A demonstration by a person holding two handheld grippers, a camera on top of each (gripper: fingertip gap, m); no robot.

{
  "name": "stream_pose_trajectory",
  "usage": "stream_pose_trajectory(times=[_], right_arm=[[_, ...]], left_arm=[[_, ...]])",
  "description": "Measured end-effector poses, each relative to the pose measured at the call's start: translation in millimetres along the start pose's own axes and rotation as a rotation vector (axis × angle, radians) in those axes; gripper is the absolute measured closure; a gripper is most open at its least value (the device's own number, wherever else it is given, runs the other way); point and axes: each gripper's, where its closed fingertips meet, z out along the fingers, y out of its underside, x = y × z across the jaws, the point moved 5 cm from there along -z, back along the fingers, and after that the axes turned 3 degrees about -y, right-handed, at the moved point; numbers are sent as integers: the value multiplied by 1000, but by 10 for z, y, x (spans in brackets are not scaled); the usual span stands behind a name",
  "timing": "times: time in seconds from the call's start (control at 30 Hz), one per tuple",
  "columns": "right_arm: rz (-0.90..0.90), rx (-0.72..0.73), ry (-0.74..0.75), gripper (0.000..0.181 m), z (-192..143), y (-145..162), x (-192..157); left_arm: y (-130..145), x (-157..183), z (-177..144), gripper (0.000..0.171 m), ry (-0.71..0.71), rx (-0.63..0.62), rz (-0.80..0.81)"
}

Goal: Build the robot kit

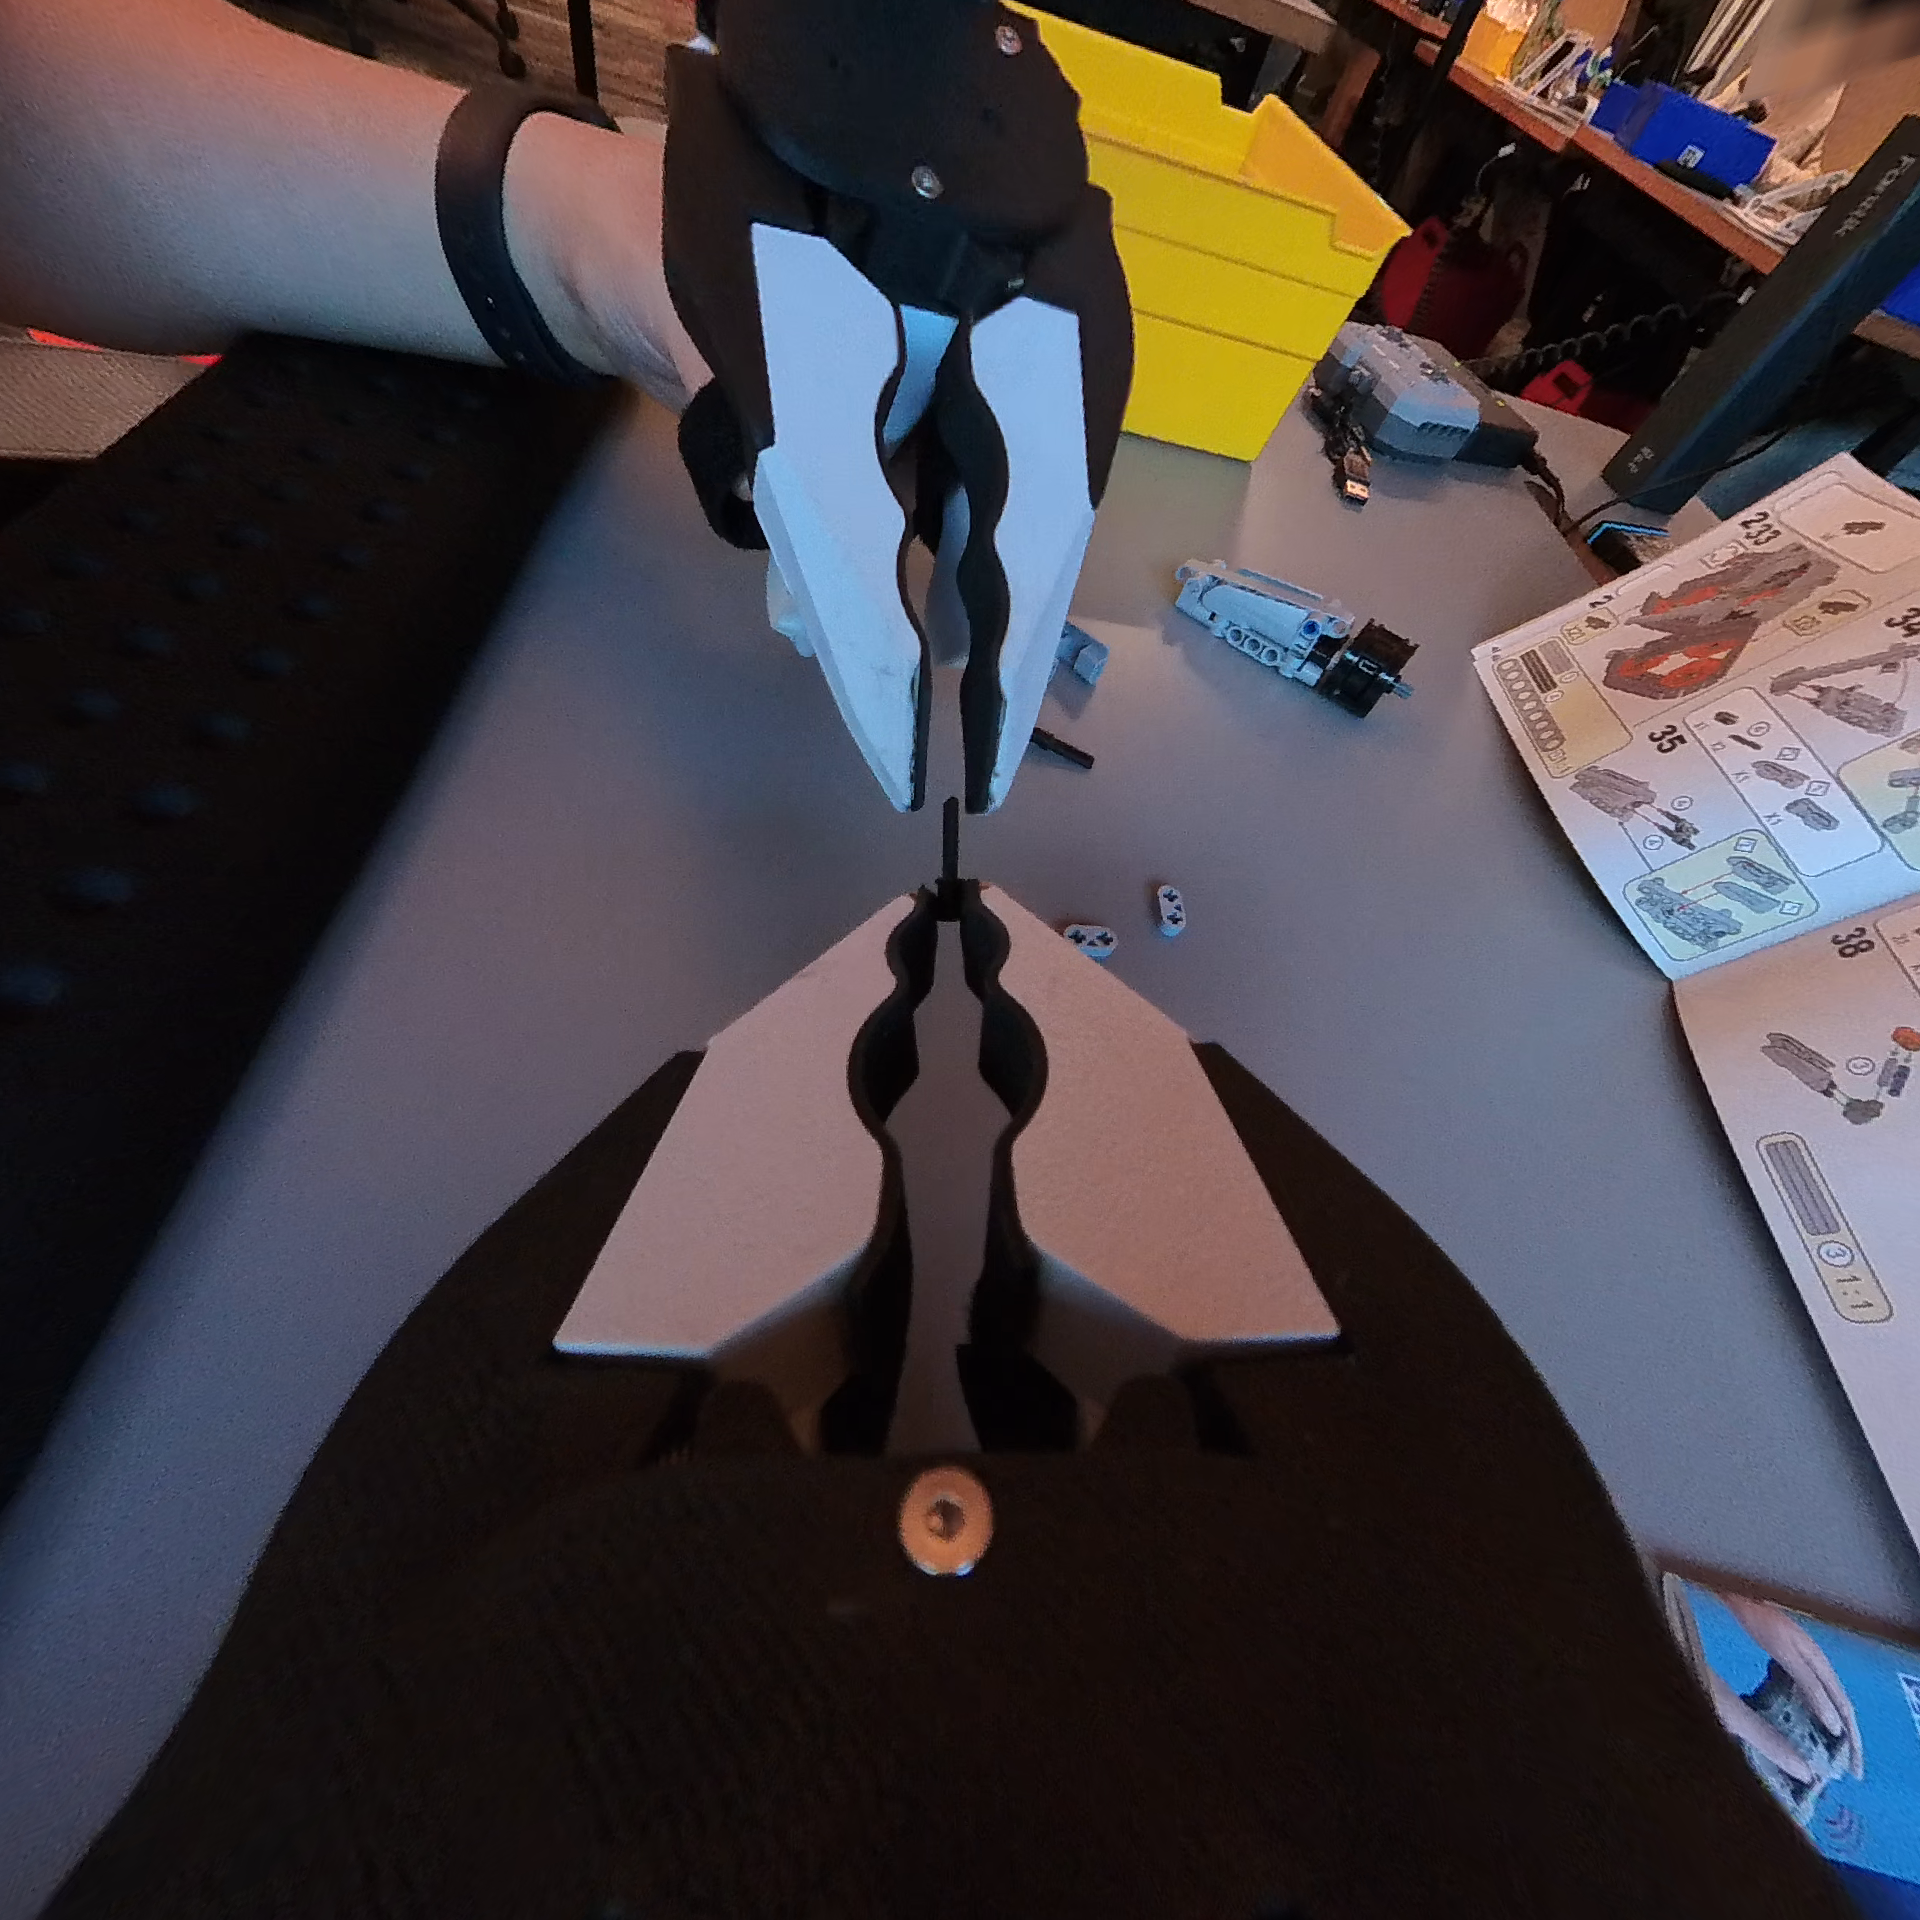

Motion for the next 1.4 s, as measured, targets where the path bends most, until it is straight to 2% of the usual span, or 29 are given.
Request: stream_pose_trajectory(times=[0.17,0.3,0.4,0.5,0.8,0.9,1.03,1.13,1.2,1.4], right_arm=[[-5,-3,-16,179,14,3,-25],[16,24,-18,179,-1,-11,-12],[58,75,3,162,-59,-61,52],[64,105,23,158,-111,-109,82],[-4,-25,147,157,-85,31,182],[-26,-33,202,159,-90,-63,210],[-125,-35,325,160,-196,-451,283],[-163,-14,421,161,-355,-821,381],[-120,30,456,161,-457,-1042,470],[92,-31,475,152,-589,-1338,925]], left_arm=[[1,27,33,171,13,-9,2],[-10,23,26,171,19,1,-24],[-57,-12,-21,171,42,43,-106],[-102,-65,-83,171,37,94,-156],[-200,-51,-187,171,-23,127,-110],[-301,-51,-260,171,-27,164,-95],[-553,-120,-433,171,-34,219,-75],[-860,-173,-618,171,-50,261,-37],[-1098,-204,-758,171,-79,287,3],[-1790,-272,-1158,171,-147,378,73]])
